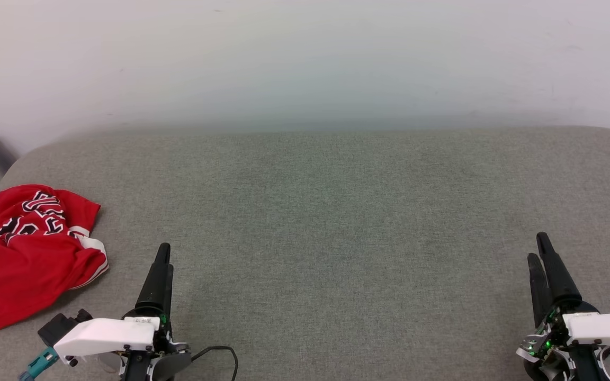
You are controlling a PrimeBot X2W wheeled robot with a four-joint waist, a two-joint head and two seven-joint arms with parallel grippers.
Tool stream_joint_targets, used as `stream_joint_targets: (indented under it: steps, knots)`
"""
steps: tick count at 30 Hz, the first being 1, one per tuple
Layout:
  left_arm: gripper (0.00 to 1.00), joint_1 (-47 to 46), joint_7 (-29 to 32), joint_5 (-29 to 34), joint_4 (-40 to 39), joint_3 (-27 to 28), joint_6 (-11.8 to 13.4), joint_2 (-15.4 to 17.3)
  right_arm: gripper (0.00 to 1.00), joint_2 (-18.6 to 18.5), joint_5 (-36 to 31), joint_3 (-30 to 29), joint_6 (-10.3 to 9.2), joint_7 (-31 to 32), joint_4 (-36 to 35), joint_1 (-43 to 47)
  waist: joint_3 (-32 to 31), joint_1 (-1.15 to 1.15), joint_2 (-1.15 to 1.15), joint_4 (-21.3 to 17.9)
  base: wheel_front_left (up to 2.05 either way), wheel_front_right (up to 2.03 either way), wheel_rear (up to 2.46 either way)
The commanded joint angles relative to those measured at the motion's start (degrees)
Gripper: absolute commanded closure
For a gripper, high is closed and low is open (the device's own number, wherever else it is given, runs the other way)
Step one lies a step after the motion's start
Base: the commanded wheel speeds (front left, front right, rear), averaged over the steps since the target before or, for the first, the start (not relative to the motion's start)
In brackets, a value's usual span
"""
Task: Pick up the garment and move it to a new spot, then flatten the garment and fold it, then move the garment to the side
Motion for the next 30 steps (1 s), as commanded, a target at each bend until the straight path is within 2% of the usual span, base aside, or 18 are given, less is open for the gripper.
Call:
stream_joint_targets:
  steps: [1, 16, 30]
  knots:
    - [0.00, -1.3, -0.6, 2.1, -1.3, -0.5, 0.0, 0.4, 0.00, -0.1, -2.3, 0.1, 0.00, -0.6, -1.4, -0.4, 0.0, 0.00, 0.00, 0.0, 0.00, 0.00, 0.00]
    - [0.00, -1.0, -3.9, 19.9, -2.4, -1.5, 0.0, 0.3, 0.00, -0.1, -24.3, 2.4, -0.01, -4.0, -3.6, 0.2, -0.3, 0.00, 0.00, 0.2, 0.00, 0.00, 0.00]
    - [0.00, -1.1, -6.5, 34.9, -2.2, -2.9, 0.0, 0.9, 0.00, 0.0, -41.0, 3.2, -0.01, -6.5, -3.1, -0.1, -0.4, 0.00, 0.00, 0.6, 0.00, 0.00, 0.00]
